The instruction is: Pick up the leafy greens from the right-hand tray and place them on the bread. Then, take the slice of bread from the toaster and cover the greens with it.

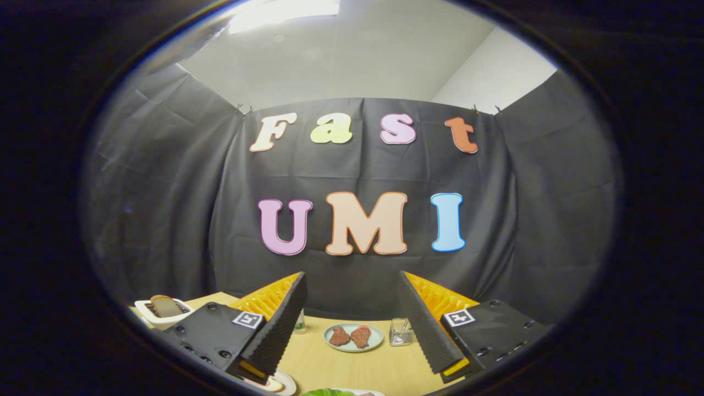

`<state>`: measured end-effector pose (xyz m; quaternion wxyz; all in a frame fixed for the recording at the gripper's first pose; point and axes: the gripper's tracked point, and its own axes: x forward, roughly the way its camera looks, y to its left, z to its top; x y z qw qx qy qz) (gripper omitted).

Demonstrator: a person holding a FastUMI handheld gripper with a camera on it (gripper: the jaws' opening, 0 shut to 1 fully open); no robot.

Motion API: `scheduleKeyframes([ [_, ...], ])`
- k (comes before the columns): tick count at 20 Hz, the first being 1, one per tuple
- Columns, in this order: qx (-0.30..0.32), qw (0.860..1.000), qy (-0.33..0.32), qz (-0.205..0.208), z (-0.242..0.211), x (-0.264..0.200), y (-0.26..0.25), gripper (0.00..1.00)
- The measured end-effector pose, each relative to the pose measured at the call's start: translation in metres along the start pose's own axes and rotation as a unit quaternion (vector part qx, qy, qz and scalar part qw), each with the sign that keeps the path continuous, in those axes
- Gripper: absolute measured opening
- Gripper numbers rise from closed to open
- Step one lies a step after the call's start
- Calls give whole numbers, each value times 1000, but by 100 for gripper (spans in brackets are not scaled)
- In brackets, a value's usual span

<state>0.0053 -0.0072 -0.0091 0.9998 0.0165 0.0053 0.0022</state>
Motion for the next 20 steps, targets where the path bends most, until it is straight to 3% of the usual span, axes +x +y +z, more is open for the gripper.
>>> scheduleKeyframes([
  [14,-3,1000,11,12,-12,-2,-13,100],
  [20,-33,996,44,66,-36,-2,-9,100],
])
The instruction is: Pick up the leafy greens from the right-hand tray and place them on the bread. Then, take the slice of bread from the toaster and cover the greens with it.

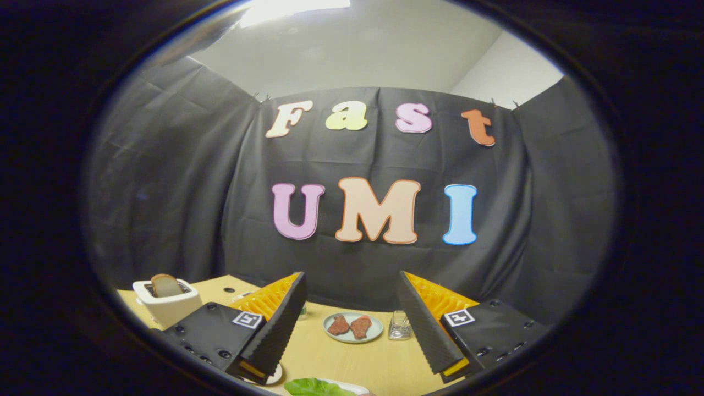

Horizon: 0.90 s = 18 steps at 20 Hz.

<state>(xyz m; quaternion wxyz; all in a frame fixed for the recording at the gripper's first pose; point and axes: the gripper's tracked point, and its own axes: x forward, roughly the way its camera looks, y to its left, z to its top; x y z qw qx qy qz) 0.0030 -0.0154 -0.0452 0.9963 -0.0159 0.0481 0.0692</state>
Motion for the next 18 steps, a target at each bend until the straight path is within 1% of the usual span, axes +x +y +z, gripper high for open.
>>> scheduleKeyframes([
  [4,-23,998,42,49,-28,1,0,100],
  [9,-51,989,94,107,-63,3,3,100],
  [15,-88,969,150,176,-108,-2,14,100],
  [18,-107,958,172,204,-131,-4,19,100],
])
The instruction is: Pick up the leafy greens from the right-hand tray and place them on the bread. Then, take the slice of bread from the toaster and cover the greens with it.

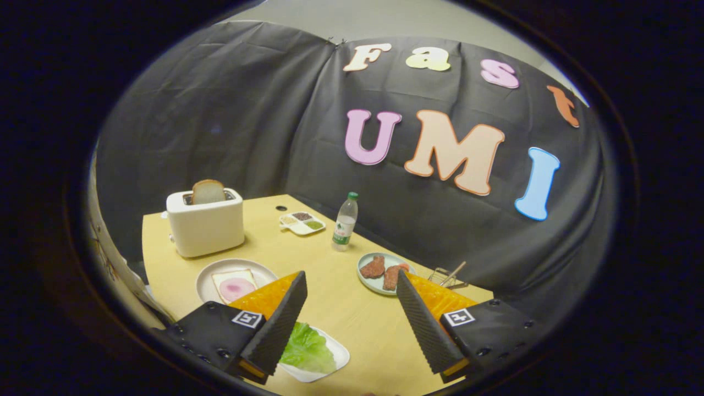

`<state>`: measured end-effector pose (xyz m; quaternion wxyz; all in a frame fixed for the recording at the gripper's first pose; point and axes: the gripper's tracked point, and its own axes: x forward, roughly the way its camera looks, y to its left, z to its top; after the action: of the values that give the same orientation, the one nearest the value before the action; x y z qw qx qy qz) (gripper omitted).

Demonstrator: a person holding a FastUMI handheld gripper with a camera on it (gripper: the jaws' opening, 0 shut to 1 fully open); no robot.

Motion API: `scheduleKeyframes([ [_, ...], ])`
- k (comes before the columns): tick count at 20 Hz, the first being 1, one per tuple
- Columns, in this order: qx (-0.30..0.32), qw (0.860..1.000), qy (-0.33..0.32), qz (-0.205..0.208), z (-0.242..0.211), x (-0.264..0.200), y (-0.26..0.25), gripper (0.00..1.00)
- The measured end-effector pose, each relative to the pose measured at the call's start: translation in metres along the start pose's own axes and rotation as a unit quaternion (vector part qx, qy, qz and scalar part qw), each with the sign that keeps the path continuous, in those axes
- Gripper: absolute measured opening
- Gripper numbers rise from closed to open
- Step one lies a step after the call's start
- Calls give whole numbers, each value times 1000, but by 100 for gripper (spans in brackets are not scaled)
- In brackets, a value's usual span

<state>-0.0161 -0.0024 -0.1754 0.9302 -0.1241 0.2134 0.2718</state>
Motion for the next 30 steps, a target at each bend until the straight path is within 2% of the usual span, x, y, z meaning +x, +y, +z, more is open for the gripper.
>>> scheduleKeyframes([
  [6,-25,997,49,63,-46,18,23,100],
  [14,-39,983,120,130,-112,36,53,100],
  [23,-39,967,187,170,-170,45,74,100],
  [30,-23,955,229,186,-207,48,87,100],
])
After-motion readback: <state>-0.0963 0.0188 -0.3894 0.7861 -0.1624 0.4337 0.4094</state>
